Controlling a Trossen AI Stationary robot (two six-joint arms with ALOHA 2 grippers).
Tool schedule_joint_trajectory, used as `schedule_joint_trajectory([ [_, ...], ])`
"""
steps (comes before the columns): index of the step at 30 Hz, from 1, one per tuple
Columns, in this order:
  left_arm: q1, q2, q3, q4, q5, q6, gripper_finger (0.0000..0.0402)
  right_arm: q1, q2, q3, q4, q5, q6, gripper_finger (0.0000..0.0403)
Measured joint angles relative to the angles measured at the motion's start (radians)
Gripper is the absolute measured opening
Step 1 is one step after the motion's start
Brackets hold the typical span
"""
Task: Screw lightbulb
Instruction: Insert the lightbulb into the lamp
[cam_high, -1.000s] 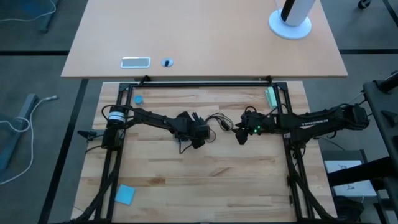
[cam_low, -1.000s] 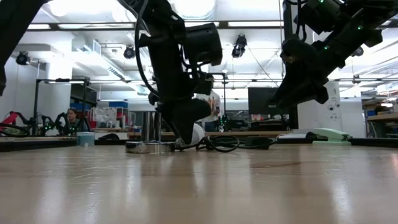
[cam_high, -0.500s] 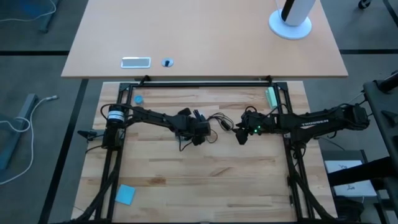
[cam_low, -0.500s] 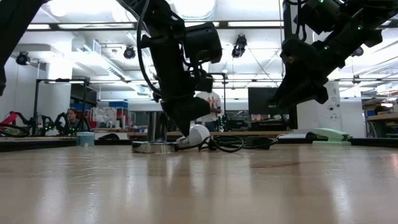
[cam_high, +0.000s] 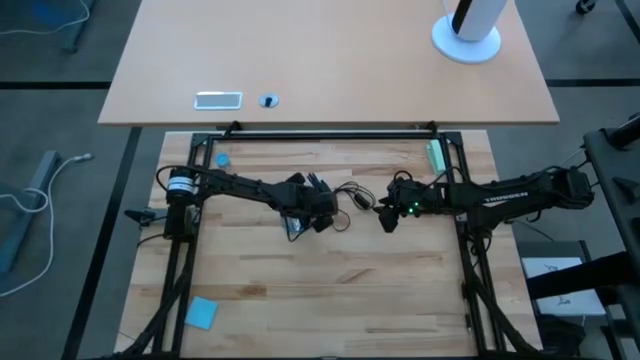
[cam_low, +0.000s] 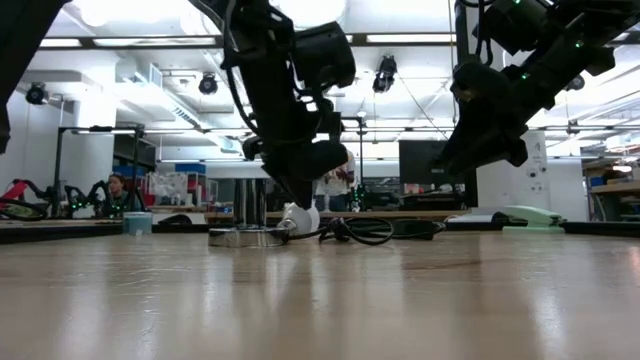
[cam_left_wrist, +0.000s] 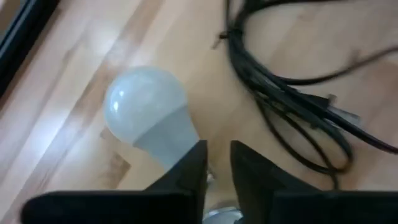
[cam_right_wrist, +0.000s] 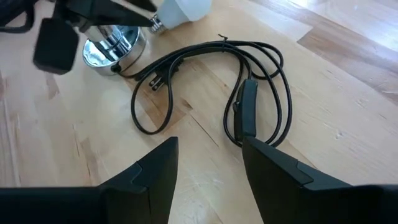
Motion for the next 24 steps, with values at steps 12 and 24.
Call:
schedule_joint_trajectory([
  [12,0.095,0.006,-0.028,-0.040,-0.010,-0.116,0.0207,0.000,0.000,0.000,0.001,-0.001,0.005,0.0176],
  [24,0.131,0.004,-0.148,0.131,0.098,-0.062,0.0224,0.000,0.000,-0.001,0.002,-0.014,0.006,0.0176],
])
